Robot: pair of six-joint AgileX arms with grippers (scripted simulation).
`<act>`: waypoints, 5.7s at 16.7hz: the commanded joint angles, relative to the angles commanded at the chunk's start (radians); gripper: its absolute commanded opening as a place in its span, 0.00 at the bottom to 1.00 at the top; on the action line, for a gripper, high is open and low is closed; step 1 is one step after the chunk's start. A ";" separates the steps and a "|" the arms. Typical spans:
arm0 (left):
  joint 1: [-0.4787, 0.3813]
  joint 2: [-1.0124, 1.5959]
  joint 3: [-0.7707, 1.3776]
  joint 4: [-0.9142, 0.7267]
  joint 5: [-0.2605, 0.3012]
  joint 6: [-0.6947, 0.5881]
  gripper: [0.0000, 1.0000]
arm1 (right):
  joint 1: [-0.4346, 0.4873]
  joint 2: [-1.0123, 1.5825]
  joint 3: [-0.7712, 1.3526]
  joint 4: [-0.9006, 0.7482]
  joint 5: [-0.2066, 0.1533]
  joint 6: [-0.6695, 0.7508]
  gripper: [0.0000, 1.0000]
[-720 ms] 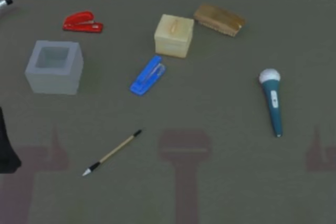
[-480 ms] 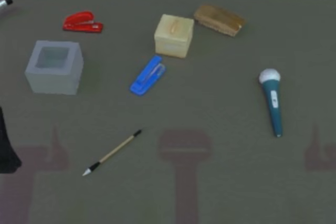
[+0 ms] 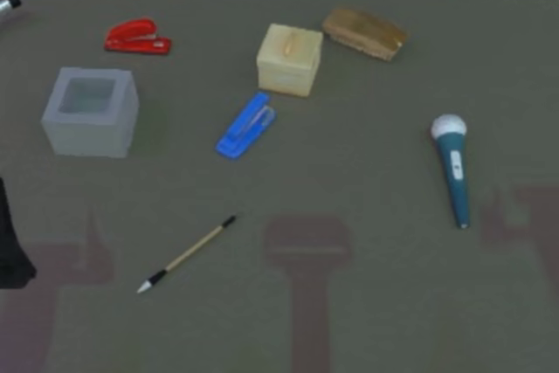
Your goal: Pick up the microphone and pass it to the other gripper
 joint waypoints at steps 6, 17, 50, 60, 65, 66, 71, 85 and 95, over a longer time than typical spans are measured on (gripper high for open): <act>0.000 0.000 0.000 0.000 0.000 0.000 1.00 | 0.105 0.664 0.412 -0.302 0.014 0.113 1.00; 0.000 0.000 0.000 0.000 0.000 0.000 1.00 | 0.238 1.361 0.938 -0.633 0.022 0.249 1.00; 0.000 0.000 0.000 0.000 0.000 0.000 1.00 | 0.233 1.579 0.819 -0.305 0.023 0.246 0.10; 0.000 0.000 0.000 0.000 0.000 0.000 1.00 | 0.235 1.519 0.843 -0.330 0.042 0.234 0.00; 0.000 0.000 0.000 0.000 0.000 0.000 1.00 | 0.239 1.505 0.824 -0.229 0.002 0.207 0.00; 0.000 0.000 0.000 0.000 0.000 0.000 1.00 | 0.239 1.496 0.812 -0.179 -0.017 0.195 0.00; 0.000 0.000 0.000 0.000 0.000 0.000 1.00 | 0.237 1.426 0.710 0.215 -0.145 0.112 0.00; 0.000 0.000 0.000 0.000 0.000 0.000 1.00 | 0.222 1.151 0.420 1.156 -0.454 -0.107 0.00; 0.000 0.000 0.000 0.000 0.000 0.000 1.00 | 0.352 1.105 0.359 1.224 -0.330 -0.095 0.00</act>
